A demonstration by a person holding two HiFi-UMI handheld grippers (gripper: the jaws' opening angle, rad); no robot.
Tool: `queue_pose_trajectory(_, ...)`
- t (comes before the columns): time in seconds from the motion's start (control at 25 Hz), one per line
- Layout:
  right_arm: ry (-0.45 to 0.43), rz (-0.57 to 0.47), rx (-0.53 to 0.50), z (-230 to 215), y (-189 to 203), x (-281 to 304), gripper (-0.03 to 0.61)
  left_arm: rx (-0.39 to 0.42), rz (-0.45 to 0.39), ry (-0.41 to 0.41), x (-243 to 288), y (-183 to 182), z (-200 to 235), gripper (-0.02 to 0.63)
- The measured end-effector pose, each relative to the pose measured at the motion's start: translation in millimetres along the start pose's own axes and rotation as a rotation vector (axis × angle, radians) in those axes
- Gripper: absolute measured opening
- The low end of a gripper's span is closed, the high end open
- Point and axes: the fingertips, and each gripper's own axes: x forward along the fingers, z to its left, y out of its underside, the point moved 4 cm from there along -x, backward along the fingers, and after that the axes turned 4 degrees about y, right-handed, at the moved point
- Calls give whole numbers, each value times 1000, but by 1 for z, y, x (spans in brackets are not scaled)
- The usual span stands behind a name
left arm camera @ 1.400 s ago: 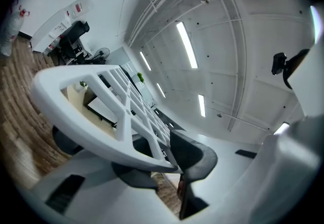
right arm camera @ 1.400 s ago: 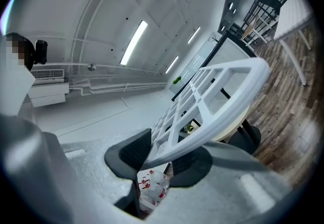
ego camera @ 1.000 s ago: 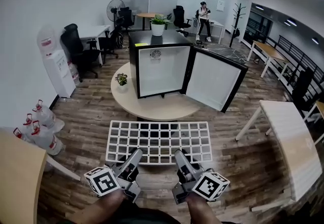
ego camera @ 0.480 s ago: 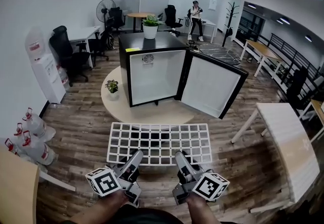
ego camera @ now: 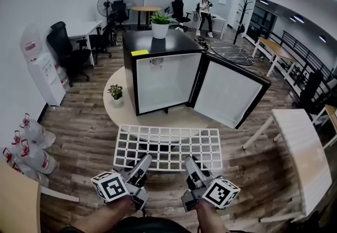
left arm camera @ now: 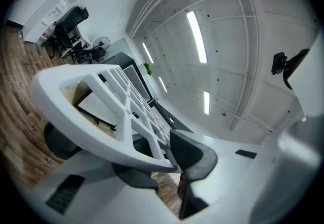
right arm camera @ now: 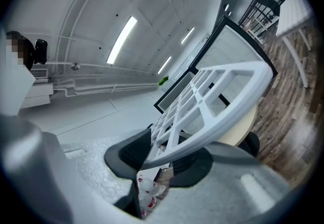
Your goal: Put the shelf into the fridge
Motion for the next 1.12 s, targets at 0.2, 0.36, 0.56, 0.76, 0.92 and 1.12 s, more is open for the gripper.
queue_pose_trajectory(0.2,23,1,7,-5,-5,30,106,-15,18,2,15,-20,21,87)
queue_pose_trajectory(0.36,45,-14,-2,-9,-9,56,106,-30,29,15,28,-38,41,87)
queue_pose_trajectory(0.56,87,-18,6,-11,-10,87,107,-36,47,31,39,-67,62,87)
queue_pose_trajectory(0.76,152,0,5,-23,0,115,107,-27,56,43,43,-89,89,87)
queue_pose_trajectory(0.92,200,13,-4,-22,-2,134,107,-63,54,45,48,-101,106,87)
queue_pose_trajectory(1.12,204,30,-12,-29,-8,152,107,-96,47,30,58,-106,122,87)
